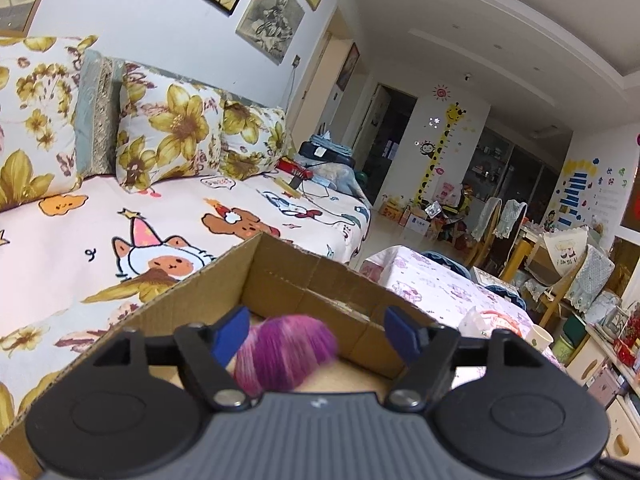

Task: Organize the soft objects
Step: 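Carry the mitten into the cardboard box with left tool while right tool drops the brown plush there, then move both open tools back over the remaining toys on the table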

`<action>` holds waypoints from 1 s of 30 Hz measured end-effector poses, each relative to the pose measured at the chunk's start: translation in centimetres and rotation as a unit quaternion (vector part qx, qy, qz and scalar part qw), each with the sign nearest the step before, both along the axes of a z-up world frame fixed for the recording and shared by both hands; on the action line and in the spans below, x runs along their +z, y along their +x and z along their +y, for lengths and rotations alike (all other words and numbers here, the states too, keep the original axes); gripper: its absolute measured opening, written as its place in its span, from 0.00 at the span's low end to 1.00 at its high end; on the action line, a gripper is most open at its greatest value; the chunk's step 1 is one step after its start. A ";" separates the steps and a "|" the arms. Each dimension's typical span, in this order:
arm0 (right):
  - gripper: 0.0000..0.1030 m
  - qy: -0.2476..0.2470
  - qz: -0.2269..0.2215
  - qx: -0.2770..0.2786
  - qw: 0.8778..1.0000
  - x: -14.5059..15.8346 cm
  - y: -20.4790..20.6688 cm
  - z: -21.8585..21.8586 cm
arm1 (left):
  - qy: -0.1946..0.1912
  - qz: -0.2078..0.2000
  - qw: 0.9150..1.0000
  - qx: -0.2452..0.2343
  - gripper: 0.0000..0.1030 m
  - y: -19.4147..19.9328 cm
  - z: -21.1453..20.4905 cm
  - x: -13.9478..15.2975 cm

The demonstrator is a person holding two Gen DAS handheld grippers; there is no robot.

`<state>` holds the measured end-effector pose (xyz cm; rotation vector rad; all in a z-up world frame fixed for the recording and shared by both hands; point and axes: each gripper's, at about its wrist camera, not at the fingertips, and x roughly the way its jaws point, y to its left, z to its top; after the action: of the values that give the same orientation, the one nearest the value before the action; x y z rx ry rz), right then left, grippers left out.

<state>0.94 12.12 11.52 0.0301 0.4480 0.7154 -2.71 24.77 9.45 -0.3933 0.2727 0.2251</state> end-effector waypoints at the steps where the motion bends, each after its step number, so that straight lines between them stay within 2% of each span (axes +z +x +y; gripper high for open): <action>1: 0.97 0.004 -0.001 -0.009 1.000 0.2 -0.1 -0.5 | 0.001 0.000 1.000 -0.001 0.75 0.1 -0.1 0.0; 8: 0.98 0.022 0.001 -0.087 0.996 -0.1 0.1 -3.3 | 0.013 -0.001 1.000 -0.014 0.82 0.3 -0.9 0.2; 14: 0.99 0.029 0.012 -0.145 0.989 -0.9 0.9 -3.9 | 0.022 0.000 0.999 -0.030 0.85 0.5 -2.0 0.4; 30: 0.99 0.040 0.011 -0.194 0.980 -1.8 0.4 -6.2 | 0.045 -0.015 0.997 -0.065 0.90 0.5 -4.8 0.8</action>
<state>1.31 5.92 9.76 0.1970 0.4186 0.3477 -2.19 19.92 10.29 -0.2886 0.2573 0.1025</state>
